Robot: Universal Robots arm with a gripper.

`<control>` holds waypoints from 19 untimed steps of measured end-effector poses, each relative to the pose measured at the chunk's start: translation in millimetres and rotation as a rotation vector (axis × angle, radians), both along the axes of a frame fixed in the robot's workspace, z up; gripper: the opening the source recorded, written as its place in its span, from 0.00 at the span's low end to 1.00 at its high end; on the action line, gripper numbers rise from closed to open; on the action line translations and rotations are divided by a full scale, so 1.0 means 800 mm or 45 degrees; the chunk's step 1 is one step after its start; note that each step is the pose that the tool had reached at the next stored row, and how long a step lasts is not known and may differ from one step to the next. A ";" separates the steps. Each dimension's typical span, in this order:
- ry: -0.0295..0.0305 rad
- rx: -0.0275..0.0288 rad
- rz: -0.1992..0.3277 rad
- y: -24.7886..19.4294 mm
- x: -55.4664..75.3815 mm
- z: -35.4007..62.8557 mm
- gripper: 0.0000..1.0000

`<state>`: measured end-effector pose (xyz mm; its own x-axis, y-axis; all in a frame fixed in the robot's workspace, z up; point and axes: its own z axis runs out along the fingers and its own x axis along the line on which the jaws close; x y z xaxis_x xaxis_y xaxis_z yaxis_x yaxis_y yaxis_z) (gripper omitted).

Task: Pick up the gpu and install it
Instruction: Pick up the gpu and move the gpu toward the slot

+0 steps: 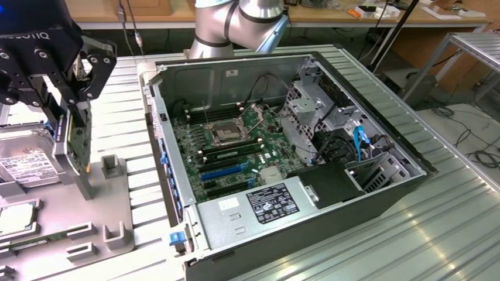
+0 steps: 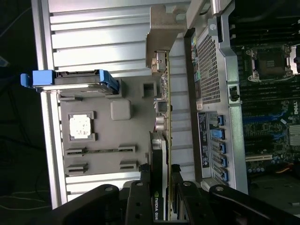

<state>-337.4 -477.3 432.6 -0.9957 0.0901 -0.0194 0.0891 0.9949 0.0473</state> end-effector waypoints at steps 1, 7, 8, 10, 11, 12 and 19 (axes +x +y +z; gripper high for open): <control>-0.0002 0.0002 0.000 0.0000 0.000 0.000 0.27; 0.0000 0.0000 0.000 0.0000 0.000 0.001 0.27; 0.0002 -0.0002 0.000 0.0000 0.000 0.001 0.27; 0.0001 -0.0001 0.000 0.0000 0.000 0.001 0.27; 0.0001 -0.0001 0.000 0.0000 0.000 0.001 0.27; 0.0003 -0.0002 0.000 0.0001 0.000 0.001 0.27; 0.0002 -0.0001 0.000 0.0000 0.005 0.002 0.27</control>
